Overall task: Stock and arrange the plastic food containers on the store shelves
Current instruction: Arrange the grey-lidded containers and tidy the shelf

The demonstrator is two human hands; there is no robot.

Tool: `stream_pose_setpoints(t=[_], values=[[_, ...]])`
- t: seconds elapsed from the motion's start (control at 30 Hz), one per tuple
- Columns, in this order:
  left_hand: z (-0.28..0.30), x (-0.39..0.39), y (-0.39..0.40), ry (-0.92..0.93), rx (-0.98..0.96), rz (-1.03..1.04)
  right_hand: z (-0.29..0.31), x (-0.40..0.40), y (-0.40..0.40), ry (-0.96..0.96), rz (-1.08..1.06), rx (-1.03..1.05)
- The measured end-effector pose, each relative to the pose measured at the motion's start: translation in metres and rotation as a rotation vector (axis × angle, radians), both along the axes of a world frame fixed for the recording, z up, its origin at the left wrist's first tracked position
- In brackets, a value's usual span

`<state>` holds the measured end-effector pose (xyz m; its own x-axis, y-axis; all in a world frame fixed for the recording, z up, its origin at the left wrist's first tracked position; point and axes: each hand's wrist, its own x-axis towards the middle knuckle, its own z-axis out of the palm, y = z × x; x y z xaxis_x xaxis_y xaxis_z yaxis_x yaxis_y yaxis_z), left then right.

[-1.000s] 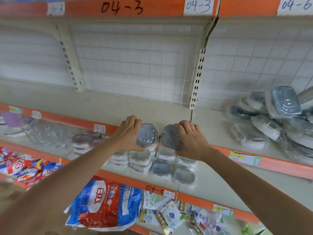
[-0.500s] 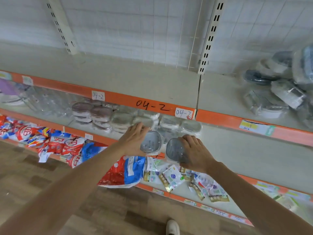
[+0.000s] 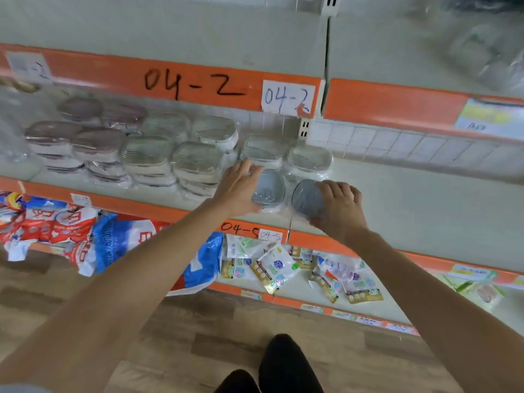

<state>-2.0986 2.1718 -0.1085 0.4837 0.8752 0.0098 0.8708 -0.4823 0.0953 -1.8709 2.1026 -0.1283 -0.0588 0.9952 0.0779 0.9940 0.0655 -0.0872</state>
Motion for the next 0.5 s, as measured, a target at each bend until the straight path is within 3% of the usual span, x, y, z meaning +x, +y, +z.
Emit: stream_pose_setpoints(t=[0.33, 0.43, 0.5], values=[[-0.038, 0.015, 0.053, -0.086, -0.1, 0.09, -0.031, 0.008, 0.058, 0.106, 0.062, 0.022], [-0.039, 0.008, 0.056, -0.125, -0.136, 0.084, -0.036, 0.007, 0.063, 0.023, 0.138, -0.002], [-0.04, 0.007, 0.055, -0.107, -0.055, 0.064, -0.04, 0.002, 0.063, -0.039, 0.151, 0.022]])
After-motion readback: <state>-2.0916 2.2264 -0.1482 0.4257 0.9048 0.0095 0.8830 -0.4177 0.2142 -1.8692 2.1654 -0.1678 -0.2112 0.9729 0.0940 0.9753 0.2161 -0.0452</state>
